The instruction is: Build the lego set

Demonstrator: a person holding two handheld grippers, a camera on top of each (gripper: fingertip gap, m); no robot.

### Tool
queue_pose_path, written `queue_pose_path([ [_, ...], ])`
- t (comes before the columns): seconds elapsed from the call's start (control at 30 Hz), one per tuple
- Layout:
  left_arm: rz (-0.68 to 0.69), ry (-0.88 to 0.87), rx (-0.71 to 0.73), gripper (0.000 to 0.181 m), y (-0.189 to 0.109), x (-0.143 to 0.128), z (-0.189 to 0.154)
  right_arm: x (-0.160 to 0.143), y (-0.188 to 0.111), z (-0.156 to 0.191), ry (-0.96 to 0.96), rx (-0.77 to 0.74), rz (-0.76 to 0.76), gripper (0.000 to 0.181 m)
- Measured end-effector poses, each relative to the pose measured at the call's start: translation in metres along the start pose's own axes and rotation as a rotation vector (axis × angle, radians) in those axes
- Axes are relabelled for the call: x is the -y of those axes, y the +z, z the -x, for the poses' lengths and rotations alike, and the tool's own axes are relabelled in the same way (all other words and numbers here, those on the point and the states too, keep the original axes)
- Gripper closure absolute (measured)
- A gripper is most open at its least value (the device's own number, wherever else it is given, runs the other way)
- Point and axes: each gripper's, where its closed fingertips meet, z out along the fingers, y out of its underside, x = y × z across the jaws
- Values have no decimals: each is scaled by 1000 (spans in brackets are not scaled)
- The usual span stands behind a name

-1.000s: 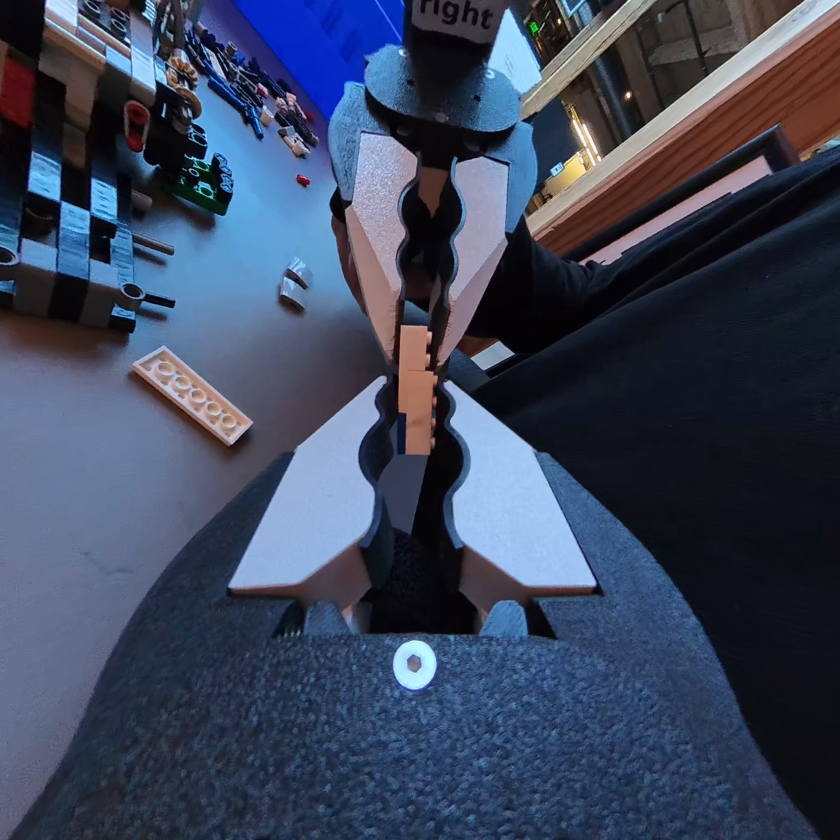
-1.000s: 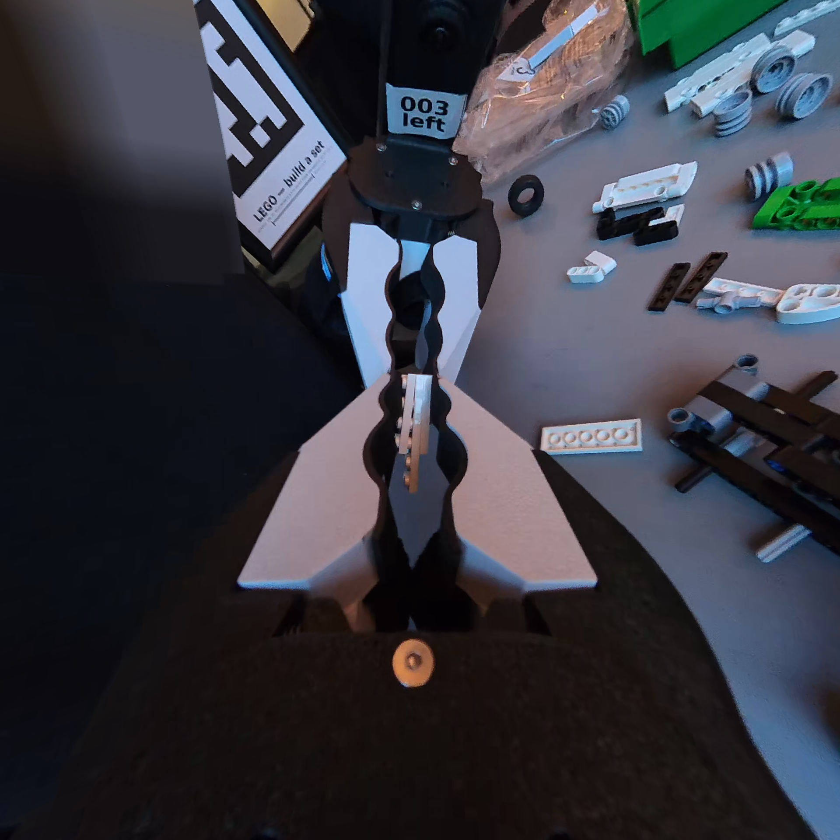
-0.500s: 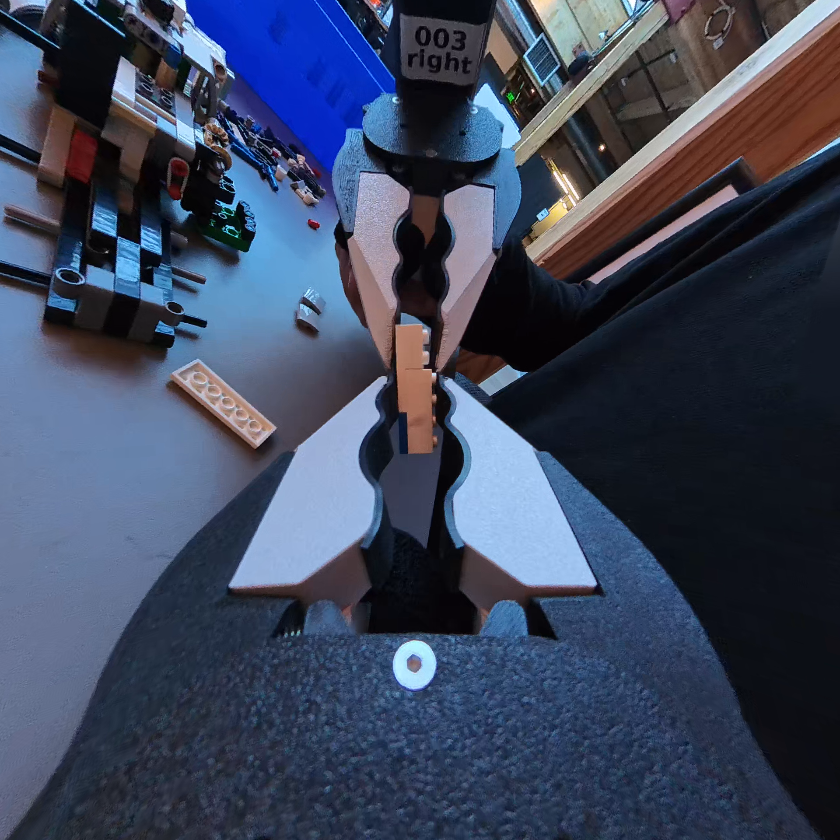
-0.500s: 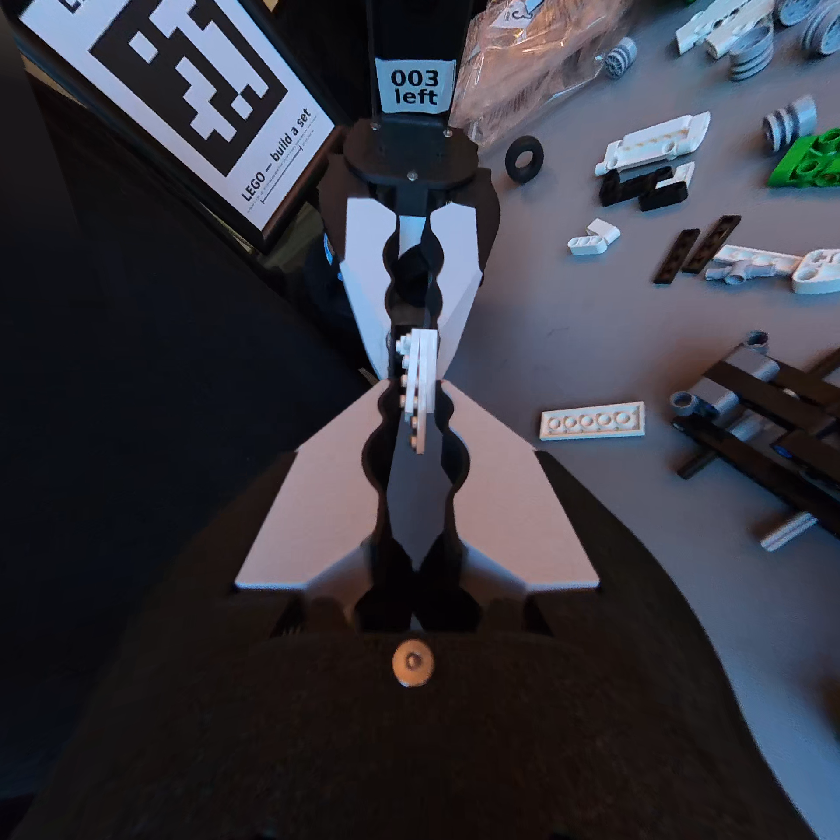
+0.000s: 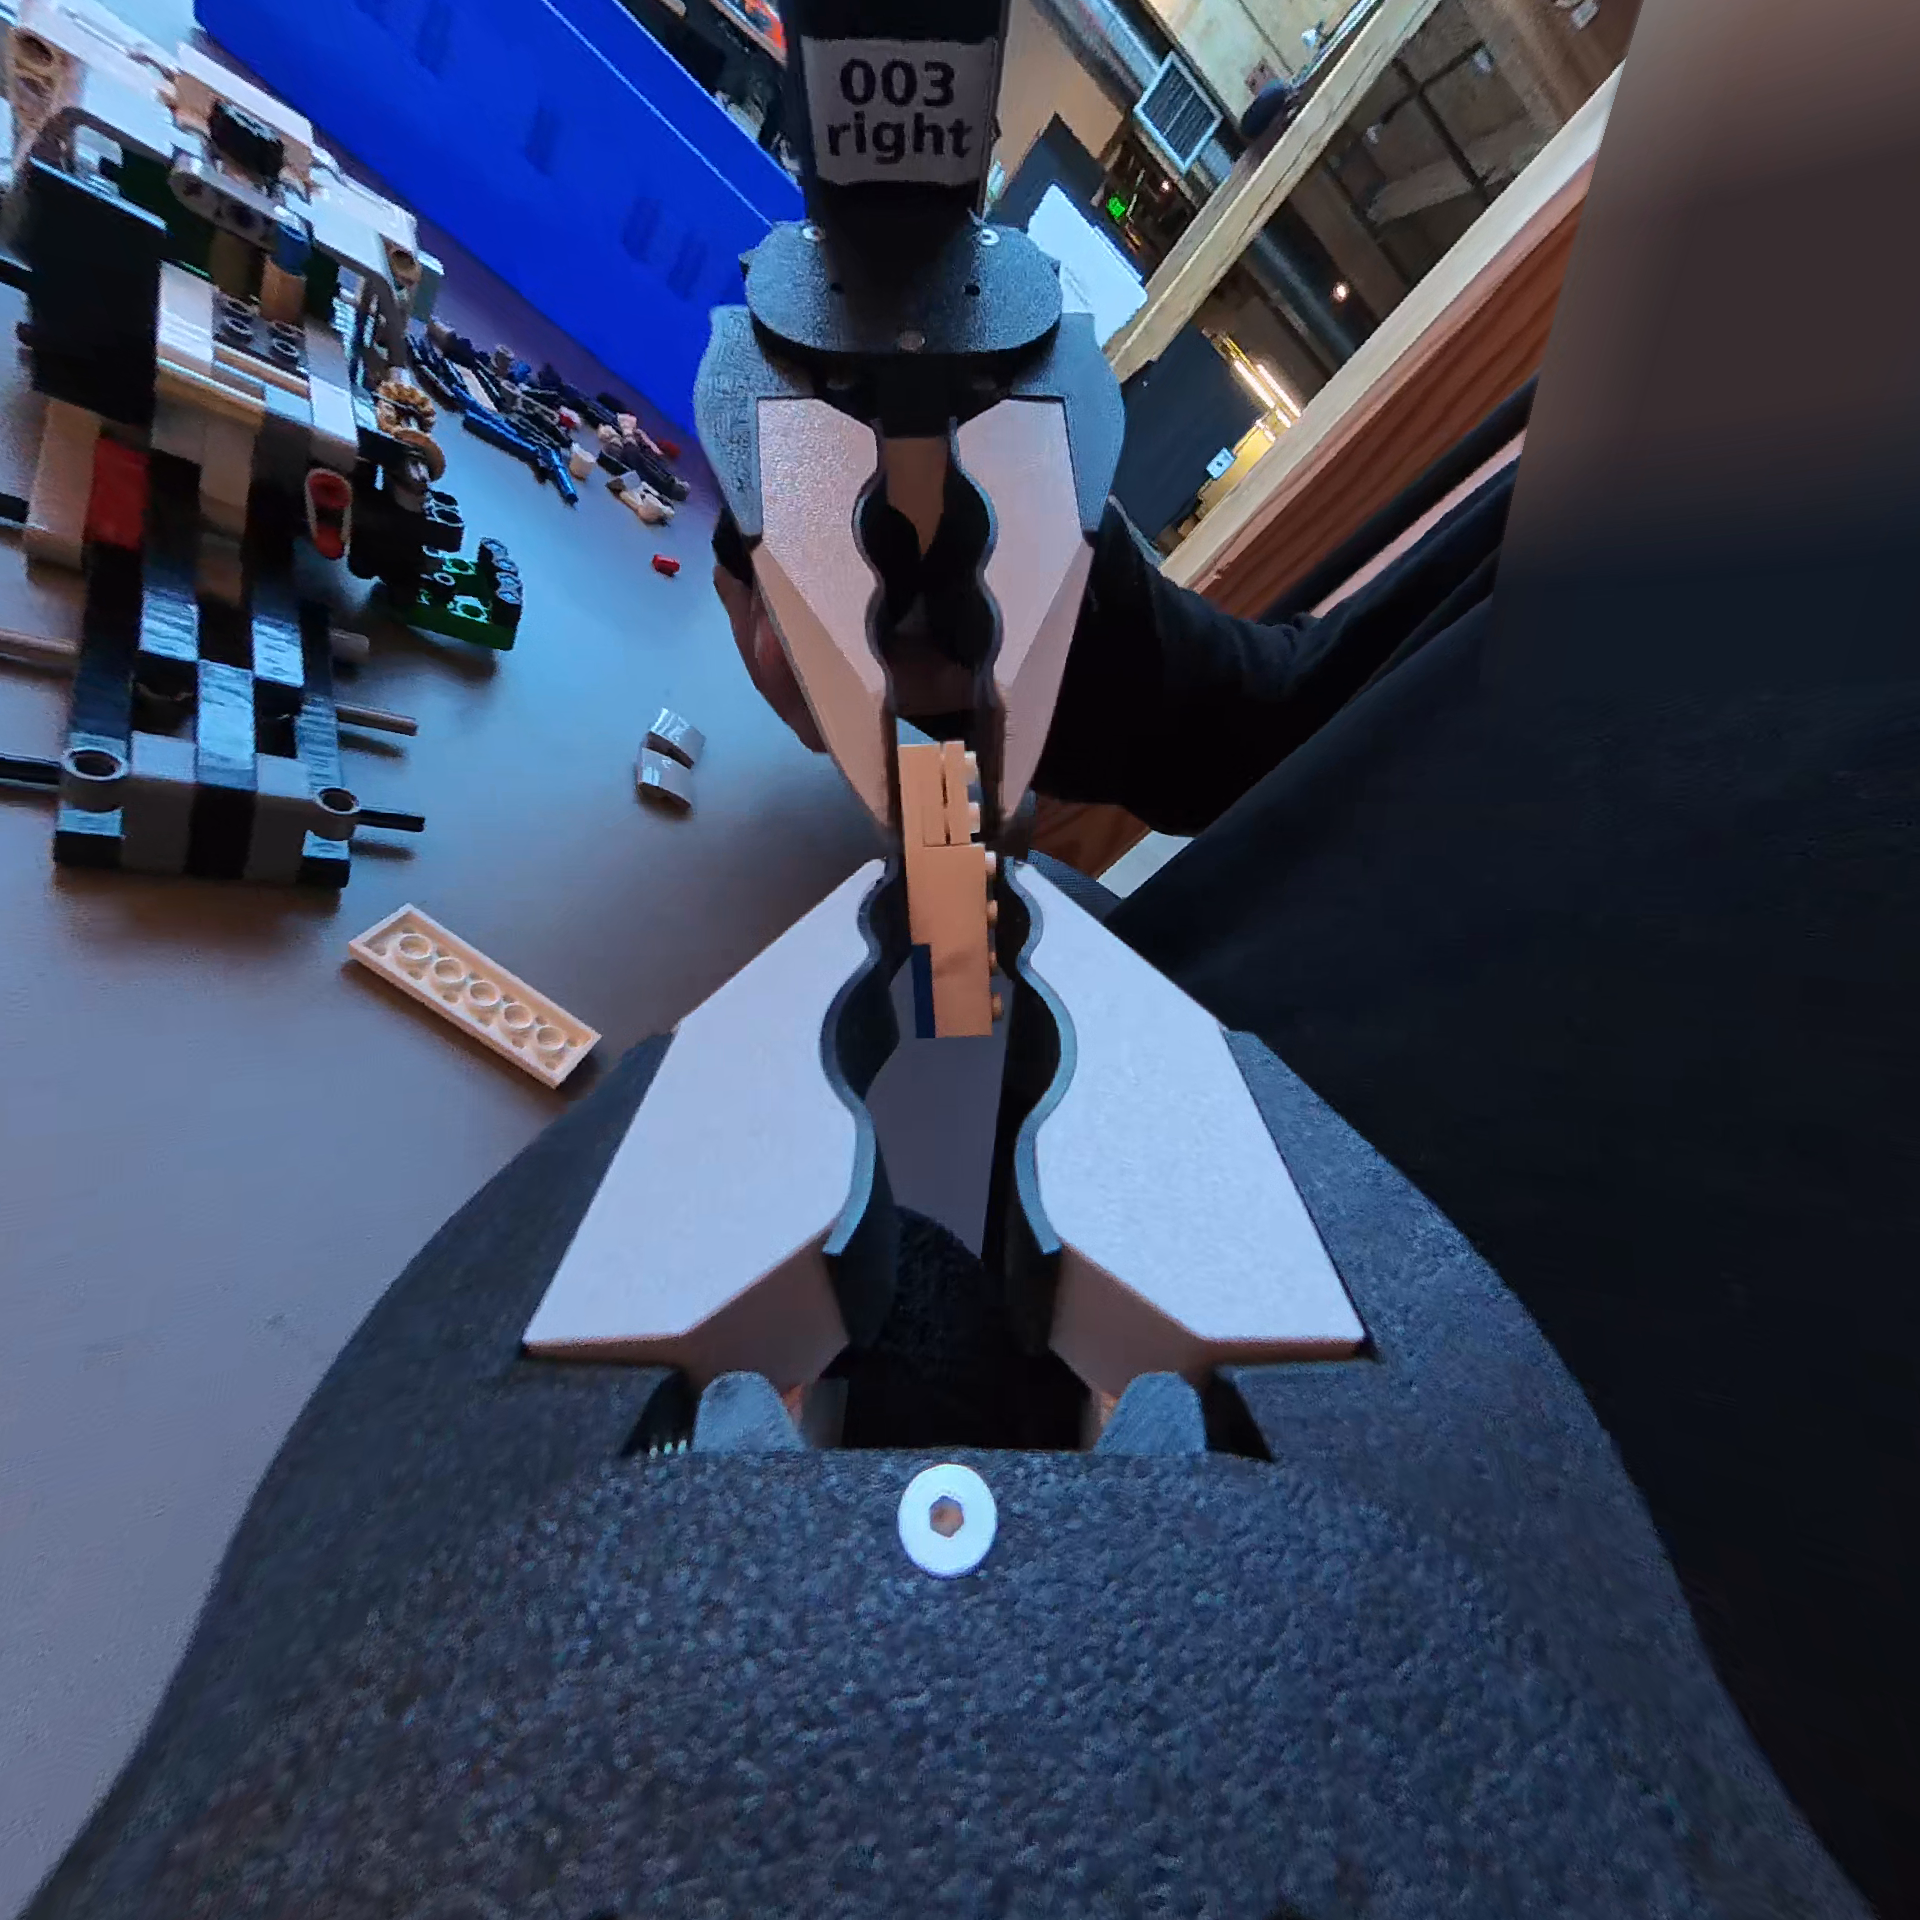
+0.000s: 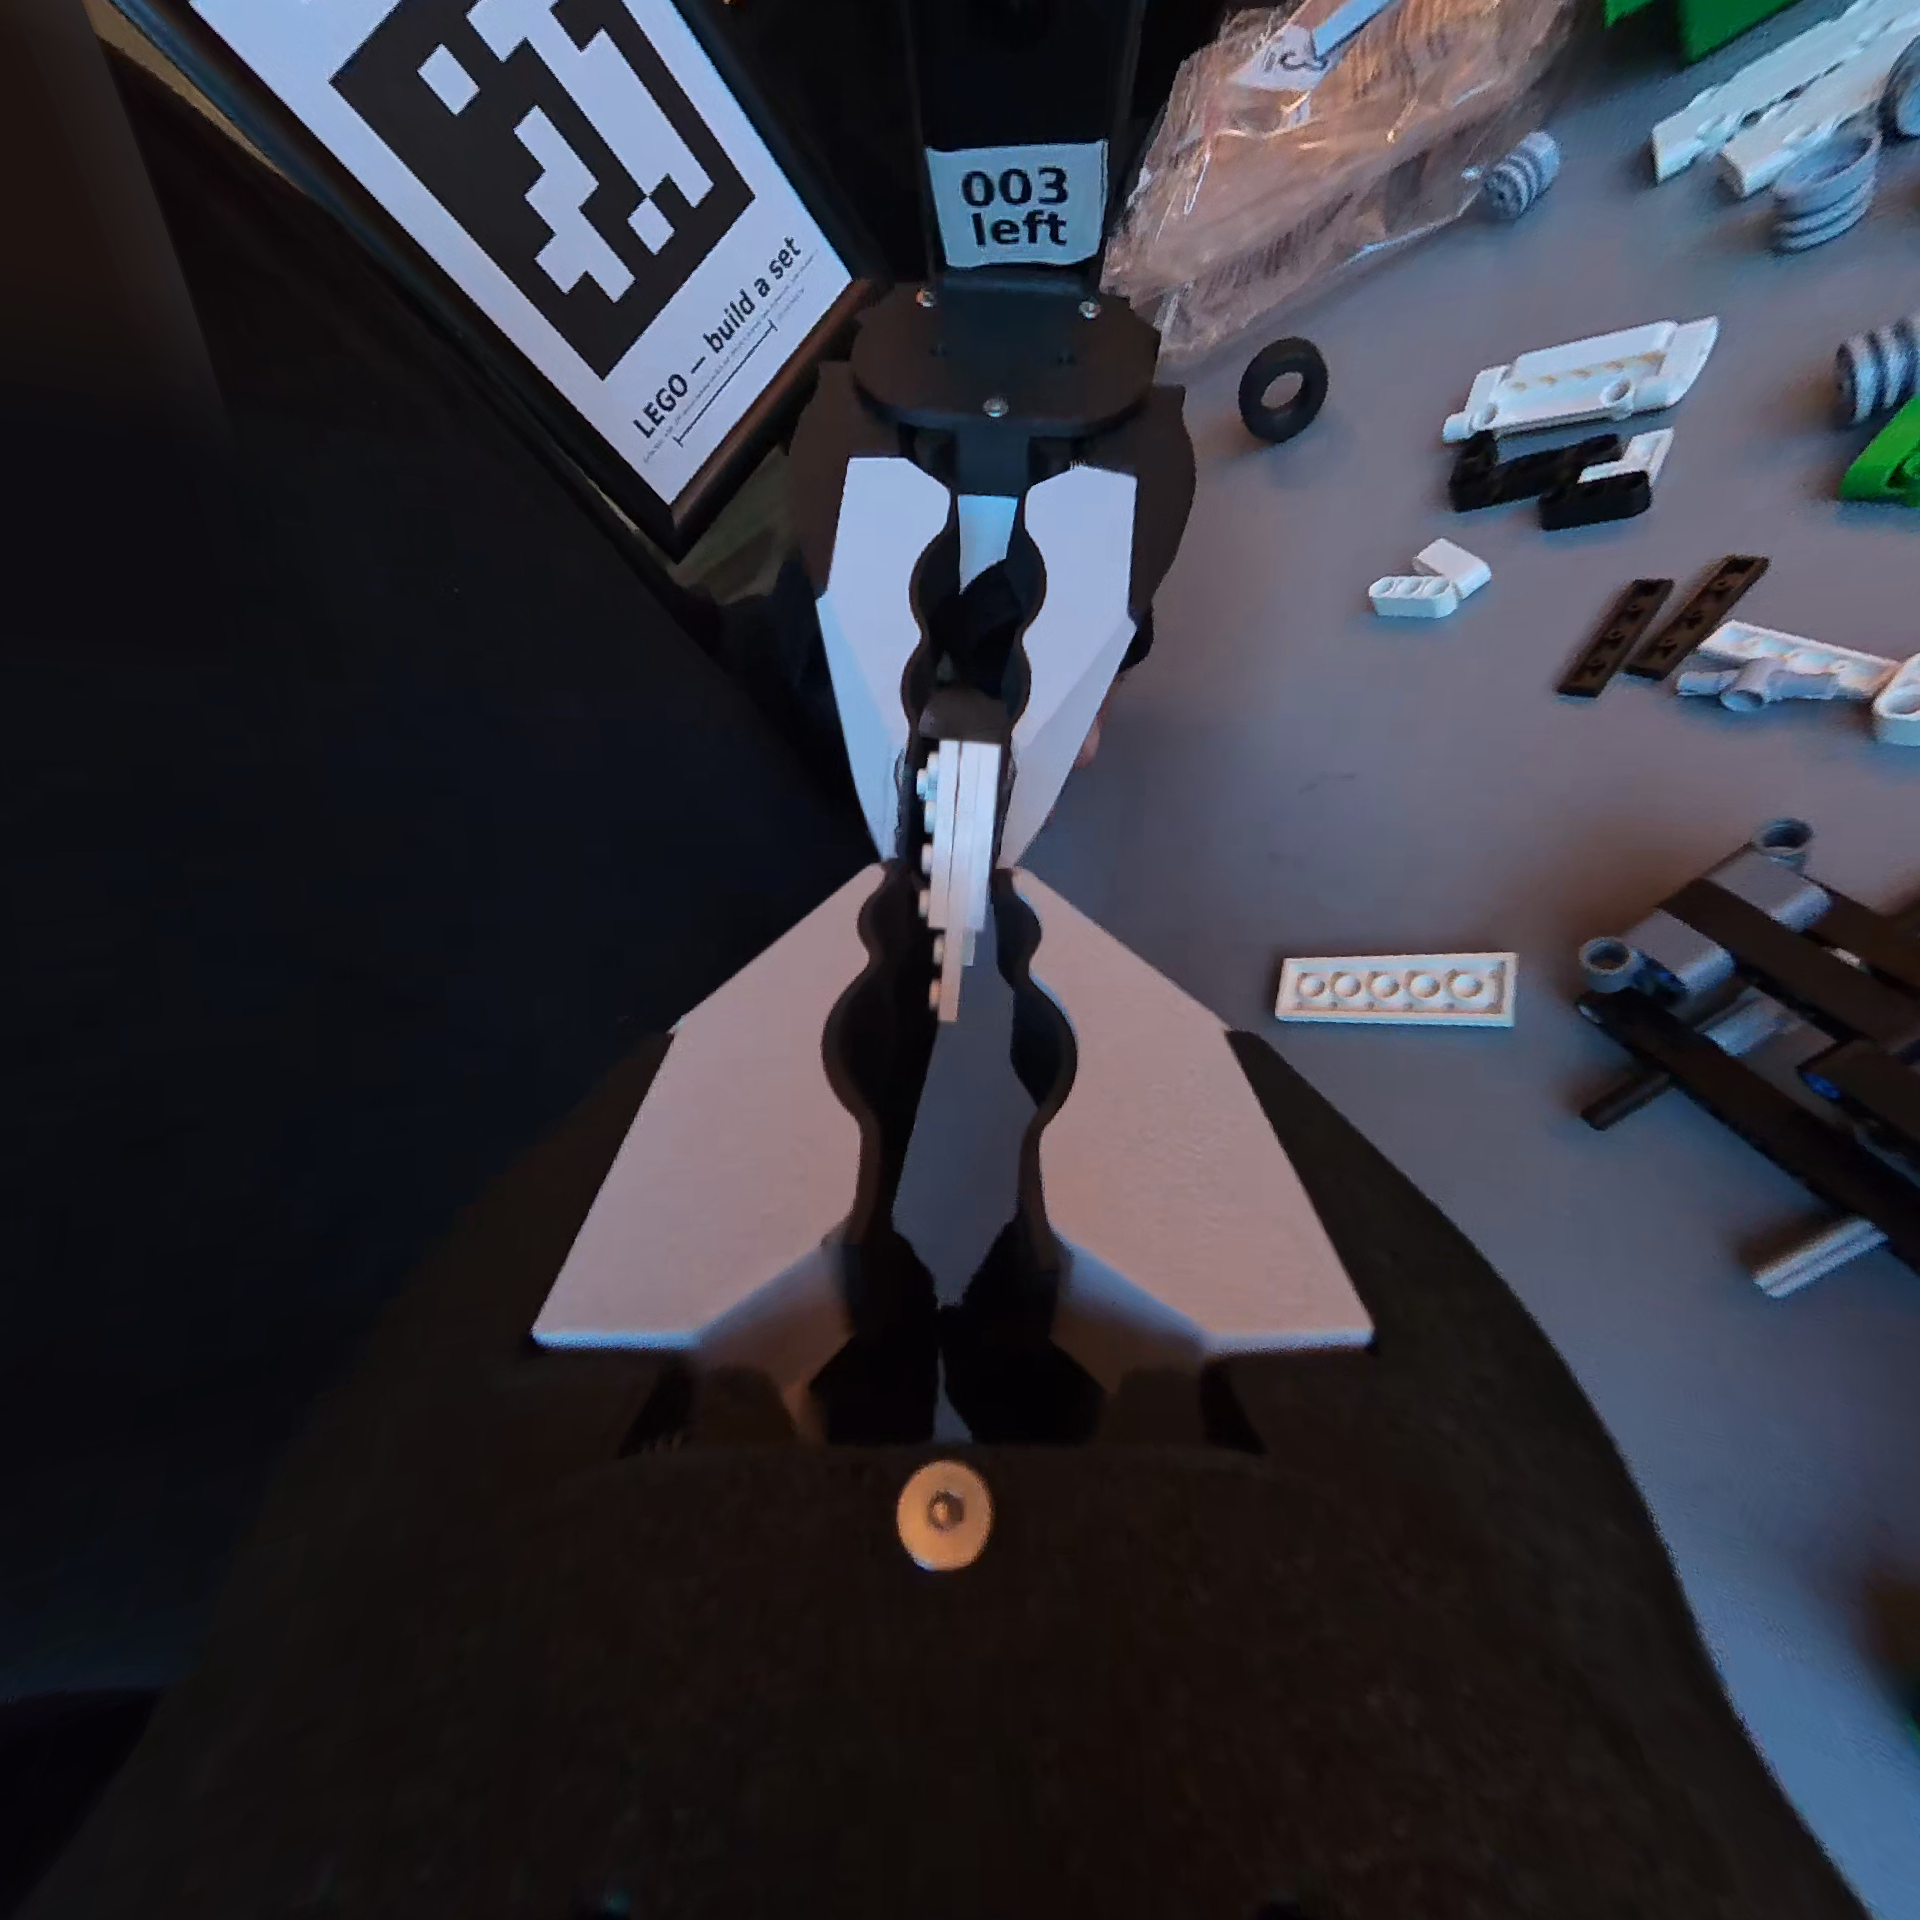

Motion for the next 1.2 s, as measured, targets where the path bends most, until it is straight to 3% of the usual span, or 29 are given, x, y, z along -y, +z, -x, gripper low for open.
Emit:
queue_pose_path([
  [0.7,111,72,119,167,11,-10,8,-1,1,-7,-91,-96,31,171],
  [0.93,79,72,86,167,6,-8,8,3,4,-7,-46,-79,-32,170],
  [1.03,42,62,102,167,-1,-3,12,0,0,-8,-56,-96,-23,160],
  [1.2,11,52,74,167,-4,-2,7,-1,2,-9,-60,-119,-5,169],
])
